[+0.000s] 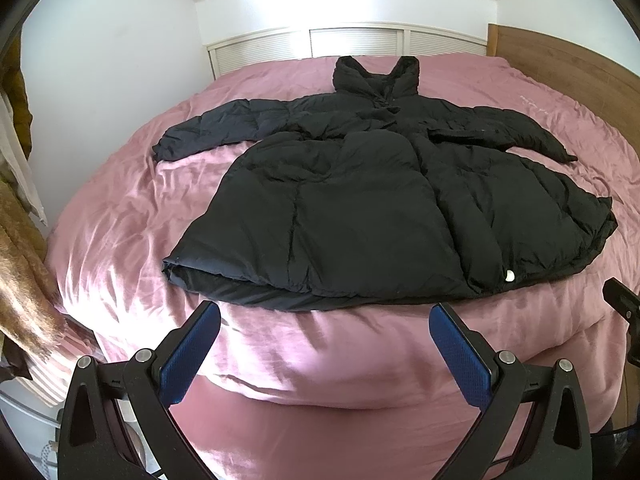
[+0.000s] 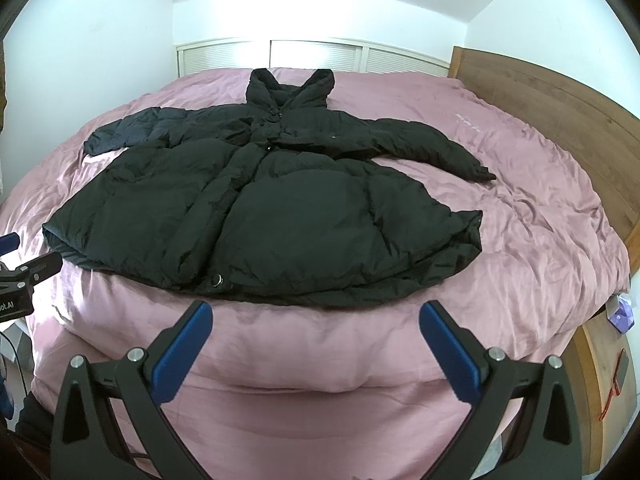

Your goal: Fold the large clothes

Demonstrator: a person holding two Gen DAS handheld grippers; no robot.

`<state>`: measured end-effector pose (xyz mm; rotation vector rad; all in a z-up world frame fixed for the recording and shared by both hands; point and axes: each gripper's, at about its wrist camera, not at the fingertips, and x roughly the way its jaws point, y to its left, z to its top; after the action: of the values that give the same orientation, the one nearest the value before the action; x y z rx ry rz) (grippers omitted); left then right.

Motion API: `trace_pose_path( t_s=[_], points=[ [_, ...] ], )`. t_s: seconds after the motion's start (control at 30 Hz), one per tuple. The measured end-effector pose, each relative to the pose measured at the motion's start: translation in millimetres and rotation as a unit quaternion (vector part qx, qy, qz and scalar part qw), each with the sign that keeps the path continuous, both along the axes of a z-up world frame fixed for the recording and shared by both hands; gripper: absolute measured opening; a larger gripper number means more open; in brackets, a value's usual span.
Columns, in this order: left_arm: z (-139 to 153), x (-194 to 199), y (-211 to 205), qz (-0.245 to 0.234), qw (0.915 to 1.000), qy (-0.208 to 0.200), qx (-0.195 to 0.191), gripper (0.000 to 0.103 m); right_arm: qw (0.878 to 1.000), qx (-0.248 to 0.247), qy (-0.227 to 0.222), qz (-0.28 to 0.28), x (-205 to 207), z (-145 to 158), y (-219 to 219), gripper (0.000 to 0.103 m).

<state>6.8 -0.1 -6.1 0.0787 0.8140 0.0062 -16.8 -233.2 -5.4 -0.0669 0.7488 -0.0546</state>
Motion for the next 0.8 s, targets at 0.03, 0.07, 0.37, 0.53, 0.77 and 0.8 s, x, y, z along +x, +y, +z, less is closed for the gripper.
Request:
trace_pose_path(
  t_s=[0.03, 0.07, 0.37, 0.53, 0.77, 0.8],
  points=[
    [0.7, -0.5, 0.3, 0.000, 1.0000, -0.001, 0.000, 0.102, 1.000, 0.000, 0.000, 0.001, -0.2, 1.1, 0.8, 0.103],
    [1.3, -1.1, 0.4, -0.001, 1.0000, -0.003, -0.001, 0.102, 1.000, 0.000, -0.001, 0.001, -0.5, 2.1, 1.2, 0.103],
    [-0.3, 3.2, -1.3, -0.010, 0.9999, 0.005, -0.006, 0.102, 1.000, -0.004, -0.002, 0.000, 1.0, 5.2, 1.8, 0.103],
    [-4.0, 9.4, -1.5, -0.014, 0.9998, 0.015, -0.009, 0.102, 1.000, -0.006, -0.001, -0.001, 4.5, 5.0, 0.6, 0.103],
    [-8.3, 19.2, 2.1, -0.012, 0.9994, 0.032, -0.009, 0.102, 1.000, -0.004, -0.005, 0.006, 11.6, 6.1, -2.3, 0.103],
    [-6.6, 22.2, 4.5, -0.013, 0.9993, 0.033, -0.013, 0.102, 1.000, -0.003, -0.010, 0.004, 13.6, 8.7, -3.9, 0.103]
  ],
)
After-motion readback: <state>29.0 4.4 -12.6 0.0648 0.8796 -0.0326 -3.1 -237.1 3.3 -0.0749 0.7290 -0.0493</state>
